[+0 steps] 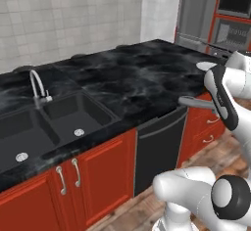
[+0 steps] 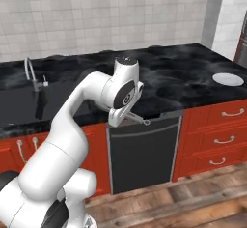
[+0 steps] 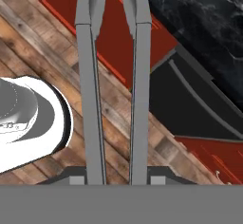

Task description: Pick up the tongs from the counter and place them near the plate next to the oven.

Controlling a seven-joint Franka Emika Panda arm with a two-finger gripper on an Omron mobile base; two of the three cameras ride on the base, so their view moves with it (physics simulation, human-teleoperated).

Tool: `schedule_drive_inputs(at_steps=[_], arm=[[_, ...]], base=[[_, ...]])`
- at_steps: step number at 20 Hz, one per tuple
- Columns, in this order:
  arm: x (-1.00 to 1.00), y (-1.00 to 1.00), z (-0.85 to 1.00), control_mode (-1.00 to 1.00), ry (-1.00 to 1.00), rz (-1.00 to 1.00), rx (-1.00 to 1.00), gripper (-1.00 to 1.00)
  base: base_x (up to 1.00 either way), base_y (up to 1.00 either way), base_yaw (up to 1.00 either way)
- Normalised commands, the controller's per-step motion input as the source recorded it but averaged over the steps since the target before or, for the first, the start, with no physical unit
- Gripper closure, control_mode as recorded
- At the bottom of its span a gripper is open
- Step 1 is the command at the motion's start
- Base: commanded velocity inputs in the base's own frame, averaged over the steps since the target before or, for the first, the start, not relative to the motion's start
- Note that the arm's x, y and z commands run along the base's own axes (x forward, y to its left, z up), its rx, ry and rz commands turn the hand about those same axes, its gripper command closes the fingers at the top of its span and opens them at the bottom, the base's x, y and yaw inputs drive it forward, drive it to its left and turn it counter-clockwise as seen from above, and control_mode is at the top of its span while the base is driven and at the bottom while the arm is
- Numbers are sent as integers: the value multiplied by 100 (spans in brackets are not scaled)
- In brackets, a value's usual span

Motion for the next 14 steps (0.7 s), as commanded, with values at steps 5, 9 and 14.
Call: schedule_drive_inputs(at_steps=[5,9,14], arm=[[0,0,0,100,0,0,0,100],[0,0,0,100,0,0,0,100],[0,0,0,100,0,0,0,100]], base=[[69,-88,26],[69,-86,27],[72,-83,27]])
